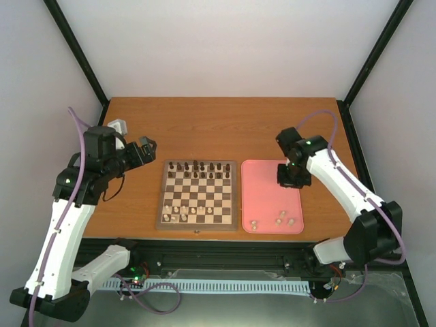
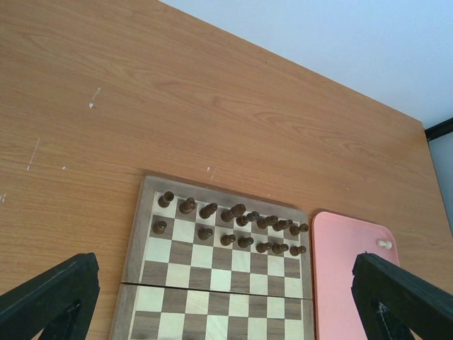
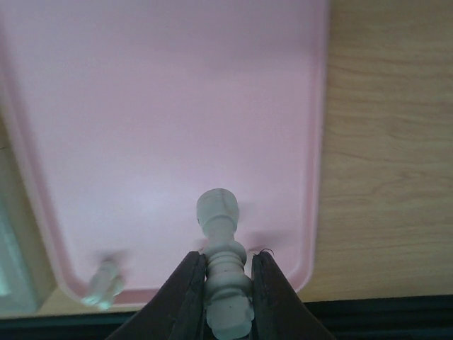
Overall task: Set up the chess pieces on the board
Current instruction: Pick up the chess piece from the storage box, then place the chess piece on the chessboard.
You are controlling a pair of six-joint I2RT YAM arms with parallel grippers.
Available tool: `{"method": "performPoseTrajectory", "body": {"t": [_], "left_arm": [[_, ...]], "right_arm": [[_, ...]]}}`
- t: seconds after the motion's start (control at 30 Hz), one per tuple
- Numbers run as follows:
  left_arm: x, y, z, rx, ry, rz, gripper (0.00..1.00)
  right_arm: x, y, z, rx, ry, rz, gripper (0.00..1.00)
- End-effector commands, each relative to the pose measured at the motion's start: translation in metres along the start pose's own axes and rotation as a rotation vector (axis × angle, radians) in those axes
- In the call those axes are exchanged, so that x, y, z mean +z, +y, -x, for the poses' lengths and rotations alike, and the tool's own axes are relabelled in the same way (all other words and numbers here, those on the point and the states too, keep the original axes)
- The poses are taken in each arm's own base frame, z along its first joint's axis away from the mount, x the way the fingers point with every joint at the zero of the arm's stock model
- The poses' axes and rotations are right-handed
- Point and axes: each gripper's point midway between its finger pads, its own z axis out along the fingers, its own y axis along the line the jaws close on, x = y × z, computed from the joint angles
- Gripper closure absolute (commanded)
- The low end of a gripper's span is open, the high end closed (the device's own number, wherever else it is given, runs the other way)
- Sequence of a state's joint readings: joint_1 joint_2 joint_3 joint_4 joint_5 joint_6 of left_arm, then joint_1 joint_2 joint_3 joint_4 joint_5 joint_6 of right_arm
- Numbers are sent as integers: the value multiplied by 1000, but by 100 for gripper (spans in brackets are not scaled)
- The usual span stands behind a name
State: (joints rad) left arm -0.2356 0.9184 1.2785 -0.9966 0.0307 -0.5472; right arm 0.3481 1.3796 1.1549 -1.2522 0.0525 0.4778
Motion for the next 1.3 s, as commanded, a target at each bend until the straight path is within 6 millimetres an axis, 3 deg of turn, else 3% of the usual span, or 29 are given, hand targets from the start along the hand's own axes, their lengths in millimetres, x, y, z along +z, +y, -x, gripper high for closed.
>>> {"method": "performPoseTrajectory", "body": {"t": [0.0,0.27,0.4,0.6,0.7,0.83,1.27], "left_arm": [[-18,-9,13,4,-45,-32,0],[-33,-10,13,13,-50,-37,0],[-42,-8,14,8,-74,-39,0],[-60,-3,15,4,-122,-26,0],[-66,2,14,7,-137,-14,0],[-68,5,8,11,-124,-5,0],[-79,9,6,18,-149,0,0]], "right_arm": [[-22,39,-8,-144,42,-1,97],[-52,164,-31,-488,39,18,97],[-47,215,-58,-601,72,60,97],[-37,270,-100,-737,122,108,97],[-32,291,-118,-785,134,125,97],[-17,305,-130,-824,144,105,97],[14,322,-129,-853,134,74,96]]}}
